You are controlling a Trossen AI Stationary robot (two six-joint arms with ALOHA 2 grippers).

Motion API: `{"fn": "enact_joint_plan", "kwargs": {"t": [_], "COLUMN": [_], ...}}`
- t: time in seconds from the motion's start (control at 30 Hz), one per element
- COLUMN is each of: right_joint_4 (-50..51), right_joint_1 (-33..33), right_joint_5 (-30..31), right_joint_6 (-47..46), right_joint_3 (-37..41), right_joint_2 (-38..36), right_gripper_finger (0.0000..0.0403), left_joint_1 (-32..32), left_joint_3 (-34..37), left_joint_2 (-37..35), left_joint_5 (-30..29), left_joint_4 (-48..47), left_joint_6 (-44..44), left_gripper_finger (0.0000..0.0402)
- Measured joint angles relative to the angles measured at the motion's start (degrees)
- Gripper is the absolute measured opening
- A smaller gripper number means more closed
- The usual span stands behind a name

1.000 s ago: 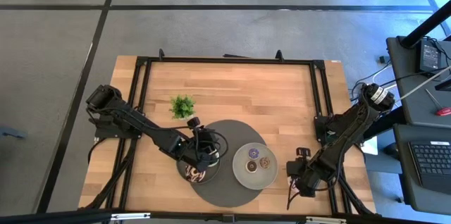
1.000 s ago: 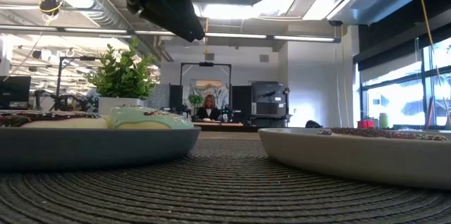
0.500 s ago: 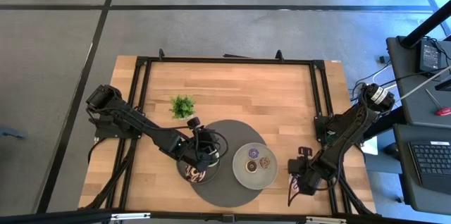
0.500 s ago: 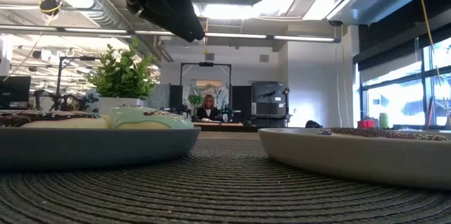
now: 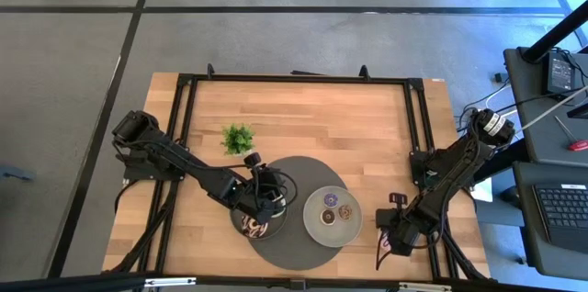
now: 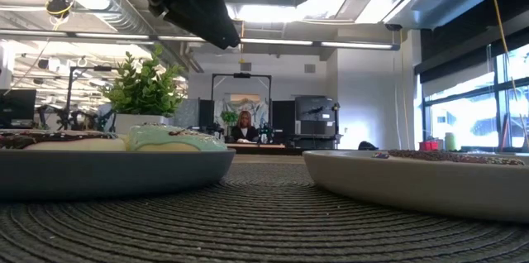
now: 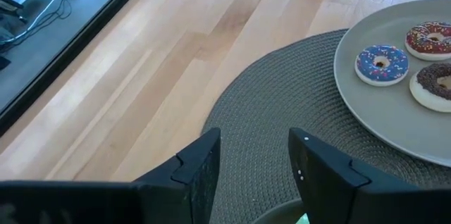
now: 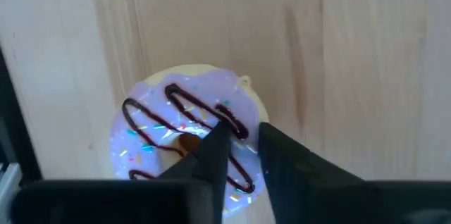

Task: Pick & Place donuts
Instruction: Put the large pink donut on the dark gray plate

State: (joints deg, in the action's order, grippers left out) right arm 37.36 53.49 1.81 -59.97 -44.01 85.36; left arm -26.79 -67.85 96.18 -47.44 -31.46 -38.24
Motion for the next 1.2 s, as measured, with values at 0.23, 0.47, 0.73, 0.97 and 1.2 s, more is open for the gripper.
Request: {"fn": "enact_joint_plan", "kwargs": {"t": [0.23, 0.47, 0.73, 0.97, 1.2], "right_joint_4": [0.46, 4.57, 14.86, 15.26, -3.79], "right_joint_1": [-0.32, -2.75, -8.74, -21.43, -36.84], "right_joint_5": [-5.25, -7.30, 3.16, 14.52, 6.16], "right_joint_6": [-0.02, -0.58, 0.47, 16.25, 39.29], "right_joint_3": [0.00, -1.21, -12.18, -19.85, -20.41], "right_joint_2": [-0.02, -2.34, -4.92, -4.90, -3.25], "right_gripper_finger": [0.0012, 0.0013, 0.0007, 0.0006, 0.0006], "left_joint_1": [-0.44, -2.21, -4.97, -6.47, -6.93], "left_joint_3": [0.00, 0.00, 0.00, 0.00, 0.00], "left_joint_2": [0.02, -1.32, -1.99, -1.99, -1.99], "left_joint_5": [-2.54, 1.53, 7.30, 10.50, 20.84], "left_joint_4": [-0.01, -0.25, -4.01, -5.92, -6.46], "left_joint_6": [0.14, -0.02, -2.48, -3.19, -3.12], "left_gripper_finger": [0.0164, 0.0165, 0.0163, 0.0166, 0.0162]}}
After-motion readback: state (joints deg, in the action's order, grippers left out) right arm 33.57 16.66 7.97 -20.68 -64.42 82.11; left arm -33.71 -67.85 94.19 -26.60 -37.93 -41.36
